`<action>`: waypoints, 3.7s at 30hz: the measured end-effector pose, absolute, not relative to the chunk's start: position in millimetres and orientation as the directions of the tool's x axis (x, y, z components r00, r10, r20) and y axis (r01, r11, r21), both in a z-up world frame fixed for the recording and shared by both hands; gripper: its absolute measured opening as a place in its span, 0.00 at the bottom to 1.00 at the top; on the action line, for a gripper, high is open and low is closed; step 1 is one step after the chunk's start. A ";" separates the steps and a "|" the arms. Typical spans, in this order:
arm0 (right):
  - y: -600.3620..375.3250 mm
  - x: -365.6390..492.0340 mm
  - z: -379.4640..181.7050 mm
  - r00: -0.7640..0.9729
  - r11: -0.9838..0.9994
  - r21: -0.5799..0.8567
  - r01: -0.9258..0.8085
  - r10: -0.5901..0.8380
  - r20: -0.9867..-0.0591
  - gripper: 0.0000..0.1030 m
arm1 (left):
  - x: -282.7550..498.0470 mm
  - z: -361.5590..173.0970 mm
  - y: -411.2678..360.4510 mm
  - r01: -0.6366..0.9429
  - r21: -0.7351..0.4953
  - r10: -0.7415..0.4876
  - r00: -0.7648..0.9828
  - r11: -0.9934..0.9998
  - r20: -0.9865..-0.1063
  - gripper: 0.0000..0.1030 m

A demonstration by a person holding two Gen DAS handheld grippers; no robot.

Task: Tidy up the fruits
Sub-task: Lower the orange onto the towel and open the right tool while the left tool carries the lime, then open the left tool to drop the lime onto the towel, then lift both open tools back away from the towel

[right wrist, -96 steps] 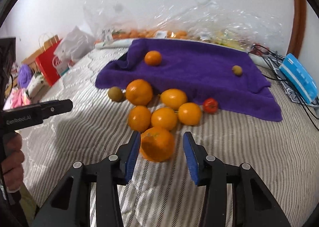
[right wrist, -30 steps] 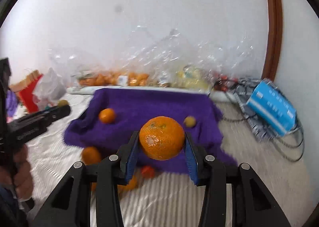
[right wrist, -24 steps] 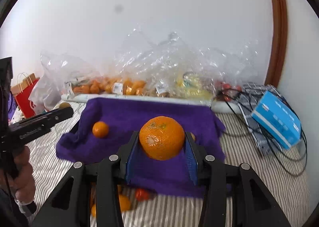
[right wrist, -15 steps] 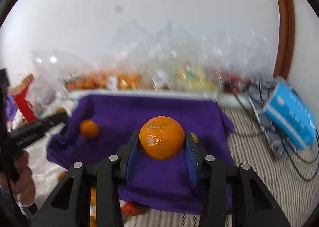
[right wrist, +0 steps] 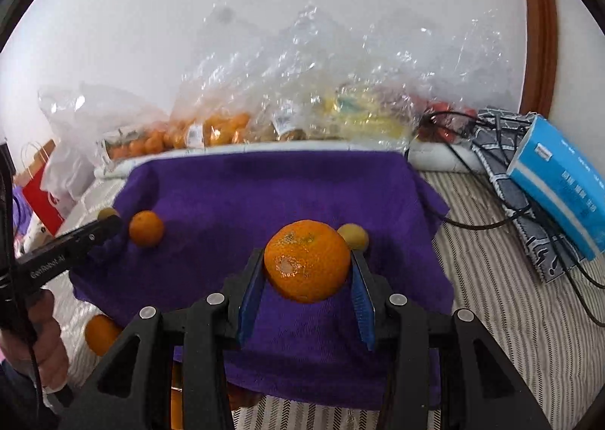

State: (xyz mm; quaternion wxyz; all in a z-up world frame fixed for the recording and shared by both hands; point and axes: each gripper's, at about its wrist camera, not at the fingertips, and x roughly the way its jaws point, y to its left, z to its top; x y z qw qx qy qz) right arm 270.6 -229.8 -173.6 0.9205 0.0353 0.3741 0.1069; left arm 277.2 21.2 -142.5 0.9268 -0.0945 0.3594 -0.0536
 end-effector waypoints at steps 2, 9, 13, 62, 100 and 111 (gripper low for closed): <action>-226.2 271.9 -177.8 0.694 0.977 0.127 -0.170 0.210 -0.688 0.42 | 278.3 -144.1 20.9 0.033 -0.223 -0.177 0.727 0.974 -0.663 0.27; -222.8 275.4 -185.1 0.692 0.982 0.103 -0.157 0.184 -0.698 0.42 | 281.6 -149.4 17.4 0.037 -0.209 -0.173 0.705 0.977 -0.688 0.27; -224.3 278.2 -188.5 0.682 0.984 0.105 -0.144 0.175 -0.710 0.42 | 282.7 -152.3 17.5 0.036 -0.212 -0.177 0.695 0.977 -0.697 0.27; -230.1 222.9 -130.9 0.765 0.962 0.204 -0.180 0.267 -0.586 0.54 | 269.1 -125.4 14.5 0.072 -0.243 -0.219 0.721 0.967 -0.658 0.45; -234.0 107.6 -95.9 0.797 0.961 0.262 -0.086 0.224 -0.561 0.54 | 158.2 -80.3 27.8 0.126 -0.217 -0.237 0.747 0.968 -0.622 0.48; -224.3 91.4 -97.3 0.768 0.968 0.201 -0.151 0.243 -0.592 0.54 | 131.8 -76.9 13.5 0.135 -0.150 -0.199 0.779 0.979 -0.595 0.48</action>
